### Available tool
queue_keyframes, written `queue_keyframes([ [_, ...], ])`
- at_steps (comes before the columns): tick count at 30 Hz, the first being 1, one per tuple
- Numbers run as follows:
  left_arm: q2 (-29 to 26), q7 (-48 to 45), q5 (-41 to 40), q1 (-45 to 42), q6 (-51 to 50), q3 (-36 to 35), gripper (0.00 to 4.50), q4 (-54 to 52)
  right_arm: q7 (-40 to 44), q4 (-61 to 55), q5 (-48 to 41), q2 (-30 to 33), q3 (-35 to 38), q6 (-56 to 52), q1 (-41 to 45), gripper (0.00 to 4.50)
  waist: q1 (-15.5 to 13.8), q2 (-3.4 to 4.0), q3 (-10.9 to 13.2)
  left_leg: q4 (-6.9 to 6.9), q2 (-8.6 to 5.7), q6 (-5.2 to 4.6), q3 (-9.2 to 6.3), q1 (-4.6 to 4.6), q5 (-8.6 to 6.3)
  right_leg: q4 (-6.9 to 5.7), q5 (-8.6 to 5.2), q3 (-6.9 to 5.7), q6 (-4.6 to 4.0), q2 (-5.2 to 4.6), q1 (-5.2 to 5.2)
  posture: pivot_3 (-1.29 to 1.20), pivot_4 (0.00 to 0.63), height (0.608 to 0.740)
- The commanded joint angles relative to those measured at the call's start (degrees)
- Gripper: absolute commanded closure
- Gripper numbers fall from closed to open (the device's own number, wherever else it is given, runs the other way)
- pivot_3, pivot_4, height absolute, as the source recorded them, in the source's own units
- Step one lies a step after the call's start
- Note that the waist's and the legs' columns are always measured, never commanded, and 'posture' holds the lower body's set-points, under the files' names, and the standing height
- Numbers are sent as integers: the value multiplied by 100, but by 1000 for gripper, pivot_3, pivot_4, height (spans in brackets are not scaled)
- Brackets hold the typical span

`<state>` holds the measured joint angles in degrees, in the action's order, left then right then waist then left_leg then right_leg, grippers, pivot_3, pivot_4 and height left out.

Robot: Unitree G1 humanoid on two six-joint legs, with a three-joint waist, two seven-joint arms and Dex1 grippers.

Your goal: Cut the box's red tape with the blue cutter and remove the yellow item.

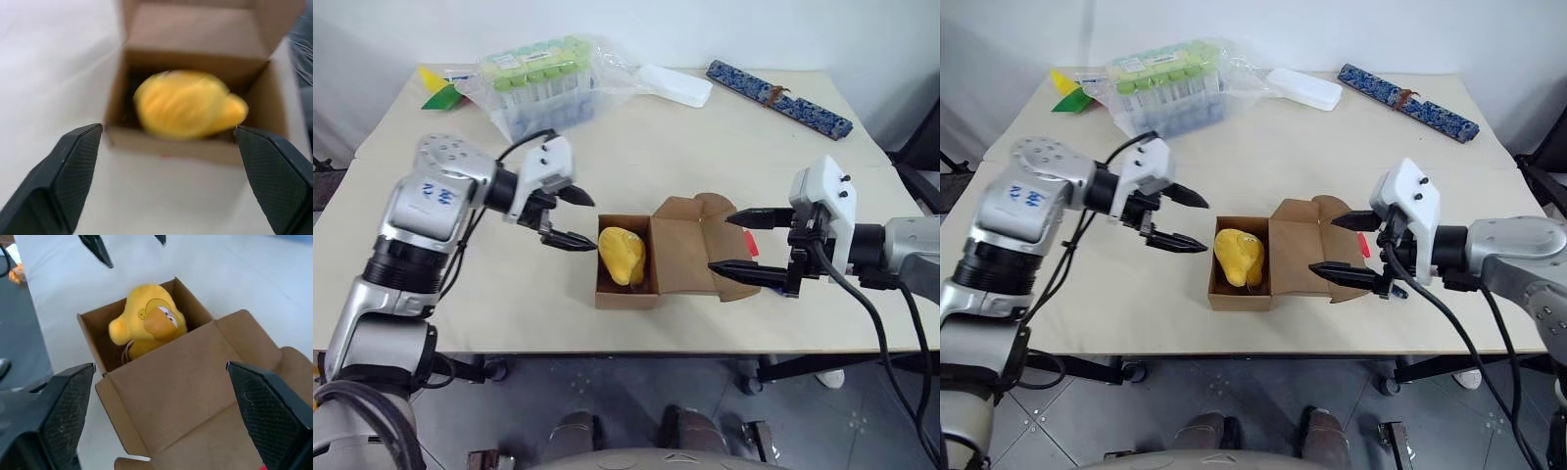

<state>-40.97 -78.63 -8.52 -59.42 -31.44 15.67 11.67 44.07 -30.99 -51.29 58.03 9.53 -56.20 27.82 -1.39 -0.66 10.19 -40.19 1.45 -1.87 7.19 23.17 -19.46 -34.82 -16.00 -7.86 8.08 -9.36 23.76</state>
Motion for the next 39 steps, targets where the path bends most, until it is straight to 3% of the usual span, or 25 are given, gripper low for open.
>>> queue_keyframes([
  [1, 45, -198, 470, -387, 674, 431, 27, 166, -279, -315, 80, -94, 296, 121, -234, 0, -1, 0, 0, 0, 0, 0, -1, 0, 0, 0, 0, -1, 0, 0, 0, 0, 150, 740],
  [7, 150, -478, 1310, -671, 2553, 1116, 27, 927, -689, -630, 107, -278, 454, 105, -652, 0, -5, 0, 0, 0, -1, 0, 0, 0, 0, 1, 0, -1, 0, 0, 0, 0, 150, 740],
  [14, 1041, -417, 1504, -1307, 3378, 1094, 27, 2321, -1206, -1067, 41, -471, 802, 38, -1223, 0, -84, -4, 2, -12, -3, -4, -9, 11, -2, 6, 0, -6, 0, -1, -2, 0, 150, 740],
  [18, 1161, -622, 1459, -1541, 3317, 969, 27, 2649, -1415, -1221, -21, -488, 884, 7, -1367, 0, -51, -4, 3, -12, -3, -5, -8, 9, -2, 4, 1, -5, 1, -1, -2, 0, 150, 740],
  [30, 817, -1078, 1270, -1990, 3126, 538, 27, 3113, -1473, -1131, -33, -393, 822, 58, -1332, 0, -17, -5, 3, -12, -1, -5, -10, 6, -2, -1, 1, -3, 1, -1, -2, 0, 150, 740],
  [39, 1452, -1153, 1019, -1698, 2943, 609, 27, 2752, -1388, -1038, -2, -334, 720, 24, -1178, 0, -6, -5, 3, -14, -3, -6, -15, 7, -3, -4, 2, -4, 3, -1, -4, 0, 150, 740],
])
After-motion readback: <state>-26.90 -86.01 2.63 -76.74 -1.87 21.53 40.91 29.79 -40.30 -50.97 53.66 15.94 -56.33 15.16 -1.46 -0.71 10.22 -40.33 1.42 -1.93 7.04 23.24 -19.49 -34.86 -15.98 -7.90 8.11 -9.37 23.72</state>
